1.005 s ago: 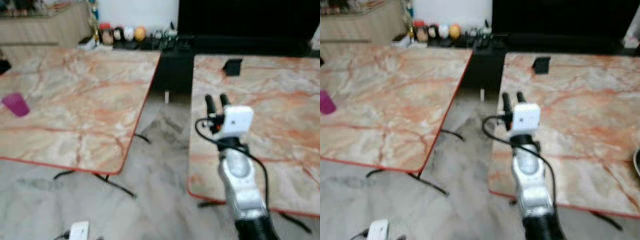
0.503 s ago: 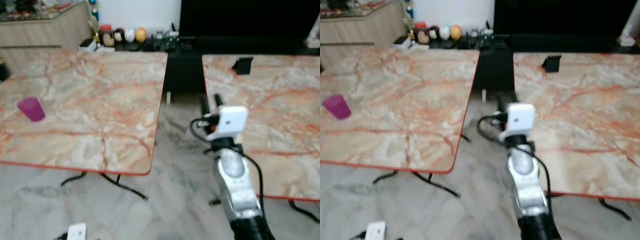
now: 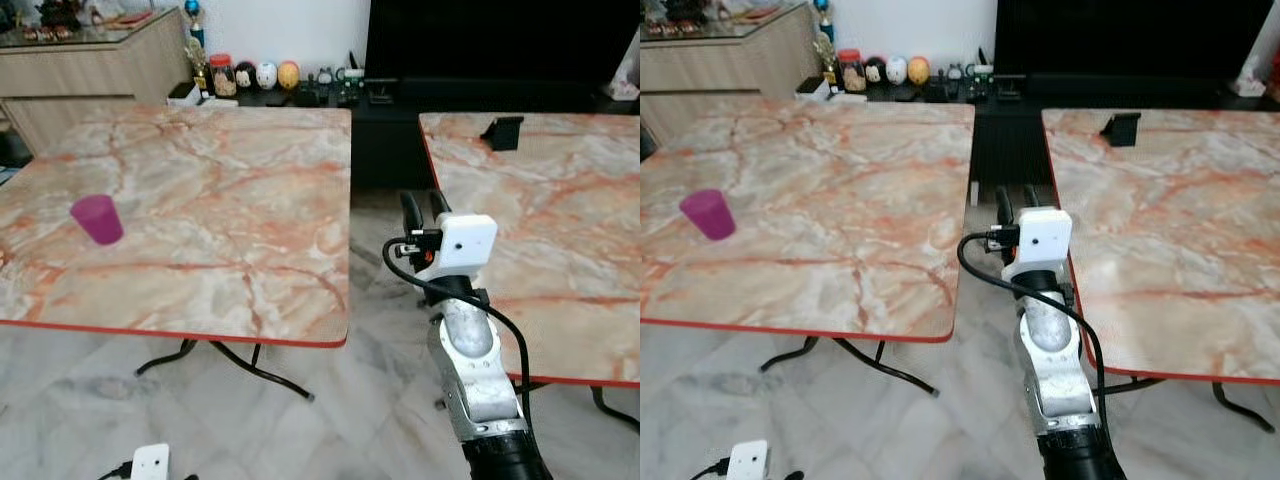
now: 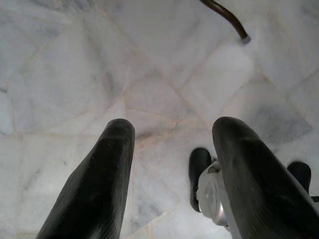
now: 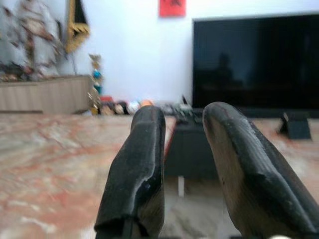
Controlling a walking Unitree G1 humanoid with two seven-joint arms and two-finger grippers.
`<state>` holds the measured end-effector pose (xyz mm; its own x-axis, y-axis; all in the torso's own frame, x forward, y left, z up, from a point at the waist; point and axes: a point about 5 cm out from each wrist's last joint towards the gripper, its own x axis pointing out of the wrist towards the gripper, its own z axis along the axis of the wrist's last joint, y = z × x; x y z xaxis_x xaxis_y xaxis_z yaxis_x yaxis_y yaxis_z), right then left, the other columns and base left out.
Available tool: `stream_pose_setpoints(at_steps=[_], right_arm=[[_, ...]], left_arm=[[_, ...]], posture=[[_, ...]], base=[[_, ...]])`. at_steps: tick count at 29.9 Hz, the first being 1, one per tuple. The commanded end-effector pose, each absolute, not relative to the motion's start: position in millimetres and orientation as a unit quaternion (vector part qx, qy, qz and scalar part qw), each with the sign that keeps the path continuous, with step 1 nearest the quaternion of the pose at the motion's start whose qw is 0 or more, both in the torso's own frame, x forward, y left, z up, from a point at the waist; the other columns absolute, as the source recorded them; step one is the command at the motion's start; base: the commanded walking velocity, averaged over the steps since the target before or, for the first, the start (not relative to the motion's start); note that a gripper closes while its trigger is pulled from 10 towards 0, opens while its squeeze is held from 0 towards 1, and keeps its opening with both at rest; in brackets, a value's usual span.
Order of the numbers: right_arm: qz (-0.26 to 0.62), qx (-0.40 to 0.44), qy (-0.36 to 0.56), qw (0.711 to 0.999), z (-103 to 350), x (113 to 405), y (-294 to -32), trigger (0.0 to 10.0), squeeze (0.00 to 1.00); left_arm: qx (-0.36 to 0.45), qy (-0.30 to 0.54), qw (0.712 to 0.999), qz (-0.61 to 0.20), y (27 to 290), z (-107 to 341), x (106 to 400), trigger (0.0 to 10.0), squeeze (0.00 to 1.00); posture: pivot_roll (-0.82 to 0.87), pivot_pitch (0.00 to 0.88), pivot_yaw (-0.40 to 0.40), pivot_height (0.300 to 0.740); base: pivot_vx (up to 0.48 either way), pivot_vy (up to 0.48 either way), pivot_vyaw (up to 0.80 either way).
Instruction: Setting the table
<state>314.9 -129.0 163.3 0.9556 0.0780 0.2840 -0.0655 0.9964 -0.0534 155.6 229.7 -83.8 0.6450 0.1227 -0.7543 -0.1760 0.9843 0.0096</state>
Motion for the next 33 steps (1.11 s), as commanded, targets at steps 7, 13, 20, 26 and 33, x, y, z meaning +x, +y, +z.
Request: stream_pose_setpoints(at_steps=[7,13,20,26,33], right_arm=[[0.015,-0.036,-0.035,0.999,113,317,-151,10.0,0.0],[0.037,-0.03,0.043,0.998,75,314,-157,10.0,0.0],[0.042,-0.044,0.14,0.988,29,300,-165,10.0,0.0],[0.059,-0.028,0.172,0.983,10,289,-164,10.0,0.0],[0.059,-0.018,0.141,0.988,18,294,-163,10.0,0.0]], left_arm=[[-0.032,0.421,0.903,0.084,228,-86,152,10.0,0.0],[-0.032,0.42,0.903,0.085,228,-86,152,10.0,0.0],[-0.032,0.421,0.903,0.086,228,-86,152,10.0,0.0],[-0.032,0.42,0.903,0.086,228,-86,152,10.0,0.0],[-0.032,0.42,0.903,0.087,228,-86,152,10.0,0.0]], posture=[[-0.1,0.0,0.06,0.74],[-0.09,0.0,0.061,0.74],[-0.09,0.0,0.061,0.74],[-0.09,0.0,0.062,0.74],[-0.09,0.0,0.062,0.74]], base=[[0.0,0.0,0.0],[0.0,0.0,0.0],[0.0,0.0,0.0],[0.0,0.0,0.0],[0.0,0.0,0.0]])
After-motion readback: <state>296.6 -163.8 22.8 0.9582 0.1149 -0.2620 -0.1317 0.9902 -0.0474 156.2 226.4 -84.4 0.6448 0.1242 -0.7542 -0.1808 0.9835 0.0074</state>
